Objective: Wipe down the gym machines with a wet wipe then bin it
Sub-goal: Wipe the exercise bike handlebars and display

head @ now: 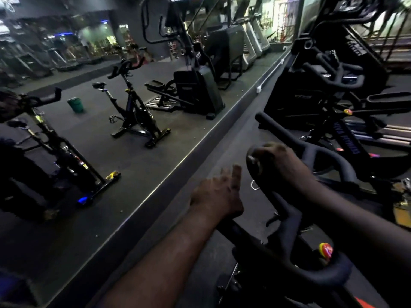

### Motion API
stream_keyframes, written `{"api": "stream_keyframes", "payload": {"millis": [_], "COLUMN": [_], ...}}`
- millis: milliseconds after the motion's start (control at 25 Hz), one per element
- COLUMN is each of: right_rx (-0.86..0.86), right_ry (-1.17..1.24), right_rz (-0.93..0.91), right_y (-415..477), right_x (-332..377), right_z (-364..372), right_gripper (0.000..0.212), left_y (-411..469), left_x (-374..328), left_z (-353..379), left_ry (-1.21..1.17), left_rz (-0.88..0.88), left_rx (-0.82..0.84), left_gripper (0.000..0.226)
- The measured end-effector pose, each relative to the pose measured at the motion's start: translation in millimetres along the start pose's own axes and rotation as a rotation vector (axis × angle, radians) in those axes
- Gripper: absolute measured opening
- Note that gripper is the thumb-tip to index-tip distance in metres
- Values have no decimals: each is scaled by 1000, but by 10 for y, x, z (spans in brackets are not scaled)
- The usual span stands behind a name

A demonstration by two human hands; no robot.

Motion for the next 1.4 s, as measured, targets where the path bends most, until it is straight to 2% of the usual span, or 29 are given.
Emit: {"api": "stream_keyframes", "payload": {"millis": [40,80,160,200,280,360,440,520,600,680,760,840,880,960,1000,1120,1160,1240,1280,1320,1400], "right_rx": [-14,-18,-19,-25,-43,25,14,5,24,17,-151,-191,-145,-67,-59,-164,-119,-29,-42,-97,-328], "right_ry": [101,50,43,128,297,363,366,409,456,388,447,528,533,504,566,691,670,605,641,724,882], "right_rz": [10,-2,2,13,-39,-39,50,51,-52,-155,58,276,231,-79,-143,57,32,-172,-221,-179,1], "right_y": [8,-5,-165,-356,-750,-1023,-1128,-1204,-1304,-1338,-1255,-1178,-1190,-1296,-1284,-1079,-1068,-1121,-1067,-929,-496], "right_x": [134,288,553,576,370,90,-16,10,14,-240,-715,-1005,-969,-841,-884,-1184,-1177,-1022,-1008,-1045,-1186], "right_z": [-80,-144,-347,-435,-386,-341,-407,-345,-348,-407,-454,-376,-303,-212,-239,-303,-289,-294,-359,-466,-652], "right_gripper": [48,47,24,13,15,5,9,16,23,21,16,28,32,33,32,28,28,26,31,33,32], "left_y": [-5,7,86,170,340,543,704,844,999,1120,1179,1174,1156,1139,1138,1119,1115,1101,1109,1113,1140], "left_x": [-7,1,23,70,164,162,22,-183,-332,-480,-604,-672,-700,-727,-751,-813,-823,-821,-822,-815,-797], "left_z": [-3,18,-6,9,14,49,118,233,352,426,466,500,496,458,412,363,361,347,335,347,337], "left_ry": [-38,-39,-48,-120,-469,-851,-1089,-1266,-1346,-1353,-1299,-1198,-1147,-1059,-1027,-911,-891,-860,-849,-842,-830], "left_rz": [-27,-48,-71,-106,-234,-357,-434,-522,-635,-693,-817,-947,-978,-1001,-994,-976,-972,-958,-950,-945,-940], "left_rx": [51,76,147,201,222,91,19,-19,-140,-273,-403,-520,-569,-594,-600,-617,-615,-603,-605,-608,-622], "left_gripper": [78,76,60,52,38,24,12,32,61,61,57,70,74,75,75,74,72,64,59,58,60]}}
Point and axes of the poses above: each hand's wrist, its own y-axis towards the middle knuckle, its own z-axis out of the palm, x = y × z, the point moved 3 cm from there along y, towards the middle knuckle, and after that the axes turned 1 degree about z, right-handed, at the moved point
